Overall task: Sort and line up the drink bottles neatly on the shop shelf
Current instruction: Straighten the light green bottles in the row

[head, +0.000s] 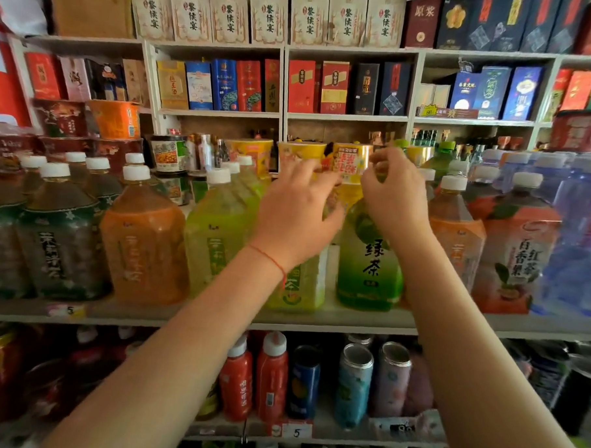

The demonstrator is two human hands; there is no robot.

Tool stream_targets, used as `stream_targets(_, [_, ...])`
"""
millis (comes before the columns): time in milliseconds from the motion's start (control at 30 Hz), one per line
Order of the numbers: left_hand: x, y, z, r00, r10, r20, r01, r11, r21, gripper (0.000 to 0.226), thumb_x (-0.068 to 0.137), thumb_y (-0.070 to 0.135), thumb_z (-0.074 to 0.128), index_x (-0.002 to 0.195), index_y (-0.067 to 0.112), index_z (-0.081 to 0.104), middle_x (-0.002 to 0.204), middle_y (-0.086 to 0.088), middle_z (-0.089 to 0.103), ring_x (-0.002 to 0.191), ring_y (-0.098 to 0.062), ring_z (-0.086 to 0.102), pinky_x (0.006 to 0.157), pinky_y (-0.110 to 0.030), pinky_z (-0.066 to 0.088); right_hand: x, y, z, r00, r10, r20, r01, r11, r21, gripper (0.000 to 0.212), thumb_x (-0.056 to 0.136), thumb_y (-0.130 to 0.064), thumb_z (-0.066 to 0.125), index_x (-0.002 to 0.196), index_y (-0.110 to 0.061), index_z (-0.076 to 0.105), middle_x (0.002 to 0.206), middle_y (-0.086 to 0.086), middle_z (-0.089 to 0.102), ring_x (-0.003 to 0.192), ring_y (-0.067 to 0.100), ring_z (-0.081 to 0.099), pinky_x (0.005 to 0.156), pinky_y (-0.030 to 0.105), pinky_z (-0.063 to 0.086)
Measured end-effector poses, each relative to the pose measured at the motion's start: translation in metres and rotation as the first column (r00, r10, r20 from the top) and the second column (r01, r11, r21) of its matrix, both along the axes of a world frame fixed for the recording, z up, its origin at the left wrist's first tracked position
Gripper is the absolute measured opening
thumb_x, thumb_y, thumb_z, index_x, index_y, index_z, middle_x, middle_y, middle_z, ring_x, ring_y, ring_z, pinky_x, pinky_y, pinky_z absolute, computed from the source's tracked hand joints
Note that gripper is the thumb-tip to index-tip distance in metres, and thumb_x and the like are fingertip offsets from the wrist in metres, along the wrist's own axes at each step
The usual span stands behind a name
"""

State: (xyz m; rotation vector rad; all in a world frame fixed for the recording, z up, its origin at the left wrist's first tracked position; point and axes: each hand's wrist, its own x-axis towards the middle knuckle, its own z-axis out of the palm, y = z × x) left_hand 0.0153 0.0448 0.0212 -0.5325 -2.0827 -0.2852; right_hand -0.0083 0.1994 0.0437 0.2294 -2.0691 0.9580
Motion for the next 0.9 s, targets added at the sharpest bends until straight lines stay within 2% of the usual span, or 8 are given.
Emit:
stream_targets(67, [-0.005, 0.005, -0.011, 0.996, 0.088, -0.033, -0.089, 0.996, -0.018, 0.028, 0.093, 0.03, 0.057, 0.112, 0.013, 0.07, 0.125, -0.013, 0.061, 0.127, -0.031, 0.048, 0.094, -0.041, 0.049, 0.003, 0.007, -0.015, 0.994, -0.007, 0.105, 0.006, 1.0, 0.007, 0.03, 0.099, -0.033, 0.055, 0.122, -0.015, 0.049, 0.095, -0.003, 0.062, 0.084, 0.019, 0.064, 0.073, 0.037, 0.056])
stream_targets(133, [-0.009, 0.006, -0.016, 0.99, 0.124, -0.07, -0.126, 0.992, -0.025, 0.029, 0.091, 0.029, 0.054, 0.106, 0.011, 0.071, 0.123, -0.012, 0.061, 0.128, -0.031, 0.047, 0.093, -0.039, 0.049, 0.004, 0.008, -0.024, 0.991, -0.041, 0.125, 0.039, 0.999, 0.013, 0.035, 0.099, -0.041, 0.054, 0.119, -0.014, 0.044, 0.086, -0.005, 0.06, 0.076, 0.018, 0.064, 0.067, 0.038, 0.057])
stream_targets(267, [-0.009, 0.01, -0.017, 0.981, 0.17, -0.089, -0.173, 0.985, -0.027, 0.026, 0.09, 0.025, 0.054, 0.102, 0.009, 0.072, 0.118, -0.011, 0.06, 0.124, -0.031, 0.049, 0.088, -0.036, 0.05, 0.001, 0.009, -0.021, 0.985, -0.089, 0.15, 0.084, 0.996, 0.039, 0.046, 0.101, -0.053, 0.043, 0.115, -0.009, 0.048, 0.094, 0.005, 0.065, 0.082, 0.025, 0.066, 0.072, 0.044, 0.058])
stream_targets(400, [-0.008, 0.012, -0.019, 0.974, 0.202, -0.099, -0.204, 0.979, -0.01, 0.025, 0.09, 0.025, 0.055, 0.102, 0.01, 0.072, 0.119, -0.011, 0.06, 0.124, -0.03, 0.048, 0.077, -0.032, 0.052, 0.003, 0.014, -0.017, 0.985, 0.022, 0.17, -0.025, 1.0, 0.013, 0.042, 0.1, -0.053, 0.047, 0.104, -0.012, 0.054, 0.086, -0.001, 0.06, 0.08, 0.022, 0.062, 0.068, 0.039, 0.052])
stream_targets(500, [-0.007, 0.013, -0.019, 0.973, 0.209, -0.096, -0.211, 0.977, -0.011, 0.024, 0.09, 0.024, 0.056, 0.102, 0.01, 0.072, 0.119, -0.011, 0.06, 0.125, -0.03, 0.047, 0.075, -0.033, 0.052, 0.008, 0.011, -0.017, 0.985, 0.053, 0.164, -0.058, 0.998, 0.028, 0.042, 0.099, -0.054, 0.047, 0.101, -0.013, 0.055, 0.085, 0.0, 0.062, 0.078, 0.022, 0.063, 0.069, 0.042, 0.053])
stream_targets(700, [-0.007, 0.013, -0.02, 0.972, 0.202, -0.117, -0.205, 0.979, -0.016, 0.027, 0.09, 0.023, 0.05, 0.098, 0.009, 0.072, 0.116, -0.011, 0.06, 0.122, -0.03, 0.047, 0.072, -0.034, 0.051, 0.012, 0.009, -0.019, 0.99, 0.021, 0.137, -0.027, 0.999, 0.045, 0.046, 0.1, -0.056, 0.044, 0.111, -0.012, 0.055, 0.085, -0.001, 0.065, 0.076, 0.021, 0.064, 0.066, 0.043, 0.055])
stream_targets(800, [-0.008, 0.013, -0.02, 0.967, 0.207, -0.146, -0.212, 0.977, -0.018, 0.029, 0.09, 0.023, 0.049, 0.096, 0.008, 0.072, 0.117, -0.012, 0.06, 0.122, -0.031, 0.049, 0.072, -0.034, 0.051, 0.014, 0.008, -0.024, 0.994, -0.044, 0.102, 0.035, 0.995, 0.09, 0.041, 0.101, -0.055, 0.041, 0.106, -0.016, 0.049, 0.082, -0.004, 0.059, 0.073, 0.02, 0.058, 0.052, 0.03, 0.041])
stream_targets(900, [-0.007, 0.014, -0.021, 0.963, 0.224, -0.146, -0.23, 0.973, -0.023, 0.029, 0.09, 0.024, 0.049, 0.094, 0.007, 0.072, 0.12, -0.014, 0.061, 0.125, -0.034, 0.05, 0.071, -0.034, 0.052, 0.016, 0.009, -0.025, 0.994, -0.053, 0.099, 0.043, 0.993, 0.106, 0.037, 0.102, -0.055, 0.04, 0.101, -0.018, 0.045, 0.079, -0.004, 0.056, 0.071, 0.021, 0.057, 0.052, 0.031, 0.038])
